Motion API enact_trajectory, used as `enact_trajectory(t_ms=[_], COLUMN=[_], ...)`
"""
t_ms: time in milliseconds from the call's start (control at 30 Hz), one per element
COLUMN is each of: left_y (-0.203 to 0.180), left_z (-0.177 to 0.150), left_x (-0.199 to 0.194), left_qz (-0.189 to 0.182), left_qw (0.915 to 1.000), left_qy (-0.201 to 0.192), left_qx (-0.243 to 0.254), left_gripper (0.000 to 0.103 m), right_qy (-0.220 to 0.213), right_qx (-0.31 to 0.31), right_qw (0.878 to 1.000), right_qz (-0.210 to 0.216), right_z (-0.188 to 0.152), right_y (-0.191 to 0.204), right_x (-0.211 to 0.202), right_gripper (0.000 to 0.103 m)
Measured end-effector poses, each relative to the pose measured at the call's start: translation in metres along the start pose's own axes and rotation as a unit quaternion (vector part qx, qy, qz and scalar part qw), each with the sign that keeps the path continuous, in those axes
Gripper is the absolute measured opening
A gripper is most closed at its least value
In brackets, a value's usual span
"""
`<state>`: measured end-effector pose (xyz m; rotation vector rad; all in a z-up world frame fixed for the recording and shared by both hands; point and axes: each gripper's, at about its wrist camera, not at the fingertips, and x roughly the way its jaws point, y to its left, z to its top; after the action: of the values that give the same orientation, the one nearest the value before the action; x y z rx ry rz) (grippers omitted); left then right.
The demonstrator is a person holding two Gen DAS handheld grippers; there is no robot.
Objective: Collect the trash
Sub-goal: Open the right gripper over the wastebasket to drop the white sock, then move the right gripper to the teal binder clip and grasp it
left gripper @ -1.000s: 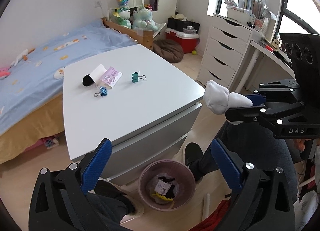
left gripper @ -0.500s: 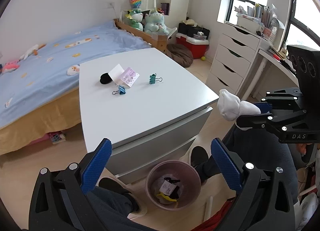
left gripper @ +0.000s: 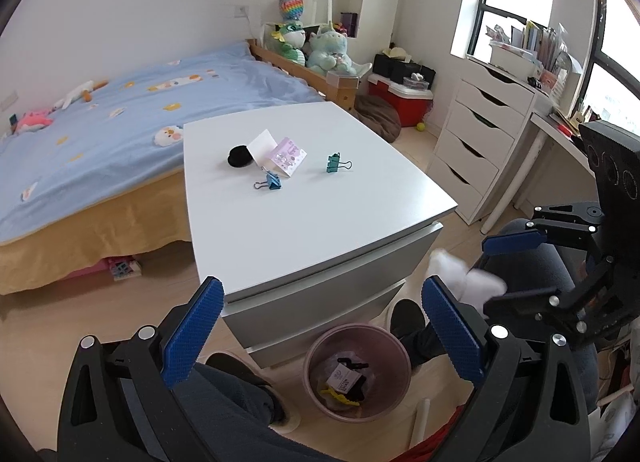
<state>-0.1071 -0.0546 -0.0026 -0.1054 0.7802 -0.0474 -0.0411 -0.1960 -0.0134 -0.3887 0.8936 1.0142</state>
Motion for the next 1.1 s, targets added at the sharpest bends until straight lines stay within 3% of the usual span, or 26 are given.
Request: enact_trajectory(t_ms=[67,167,733,1100], left_y=[0.0,0.0,0.0,0.011], left_z=[0.0,0.0,0.004,0.028], left_x=[0.0,0.001,0.014,0.026], left_qz=[0.0,0.0,0.01,0.028], left_qw=[1.0,1.0,0.9999,0.9994], left_qy=[0.002,0.003,0.002,-0.017], left_qx=[0.0,0.002,0.001,-0.011], left_gripper=[0.095,0.095,0.095,0.095], right_qy=[-0.002,-0.004,-0.025,-0.046], right_qx=[0.006,0.02,0.065,0.07], right_qw=[1.0,1.0,0.997,0.994], right_qz=[-0.001,-0.004,-0.046,-0.065], right_z=[-0.001,-0.001,0.001,0.041], right_y=[-0.002,-0.007,-0.029,-0.049], right_x=[0.0,0.001,-0.004,-0.002], right_gripper=[0.09,0.097,0.1,0.1])
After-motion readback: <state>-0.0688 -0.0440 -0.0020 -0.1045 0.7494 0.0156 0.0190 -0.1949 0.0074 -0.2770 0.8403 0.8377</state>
